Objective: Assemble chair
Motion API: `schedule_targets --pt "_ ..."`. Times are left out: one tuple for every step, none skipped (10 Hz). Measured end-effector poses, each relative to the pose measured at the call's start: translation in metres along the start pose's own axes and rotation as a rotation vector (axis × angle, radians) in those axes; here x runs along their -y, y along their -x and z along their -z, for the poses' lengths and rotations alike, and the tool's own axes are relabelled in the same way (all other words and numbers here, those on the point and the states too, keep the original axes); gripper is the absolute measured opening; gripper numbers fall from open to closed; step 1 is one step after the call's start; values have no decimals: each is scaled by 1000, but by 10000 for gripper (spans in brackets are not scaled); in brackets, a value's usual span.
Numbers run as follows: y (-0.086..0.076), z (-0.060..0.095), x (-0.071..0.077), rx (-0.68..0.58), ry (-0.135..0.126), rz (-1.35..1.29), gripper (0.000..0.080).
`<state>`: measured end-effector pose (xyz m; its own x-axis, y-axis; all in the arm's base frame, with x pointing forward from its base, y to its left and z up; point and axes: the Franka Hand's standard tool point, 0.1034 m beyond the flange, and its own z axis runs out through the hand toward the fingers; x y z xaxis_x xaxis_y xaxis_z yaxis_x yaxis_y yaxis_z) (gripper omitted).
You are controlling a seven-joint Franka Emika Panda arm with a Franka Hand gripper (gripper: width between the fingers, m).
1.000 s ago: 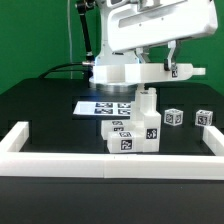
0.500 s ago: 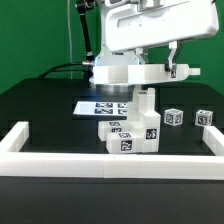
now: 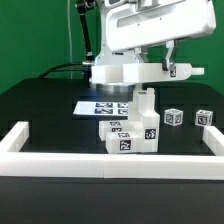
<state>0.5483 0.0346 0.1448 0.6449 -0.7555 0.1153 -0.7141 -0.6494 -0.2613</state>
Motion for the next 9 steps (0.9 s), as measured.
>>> schedule_targets --pt "1 0 1 2 -1 -73 296" --pt "2 0 2 2 -1 -147 296" --pt "2 0 2 2 0 -188 296" --pt "2 -1 2 2 1 -223 296" --pt "2 -1 2 2 1 -305 296" --pt "0 -1 0 -1 -1 -310 296" --pt "-4 -1 -3 -2 -3 -300 296" --pt "-5 -1 -4 -1 -1 -297 296" --pt "-5 0 -4 0 -1 -293 296"
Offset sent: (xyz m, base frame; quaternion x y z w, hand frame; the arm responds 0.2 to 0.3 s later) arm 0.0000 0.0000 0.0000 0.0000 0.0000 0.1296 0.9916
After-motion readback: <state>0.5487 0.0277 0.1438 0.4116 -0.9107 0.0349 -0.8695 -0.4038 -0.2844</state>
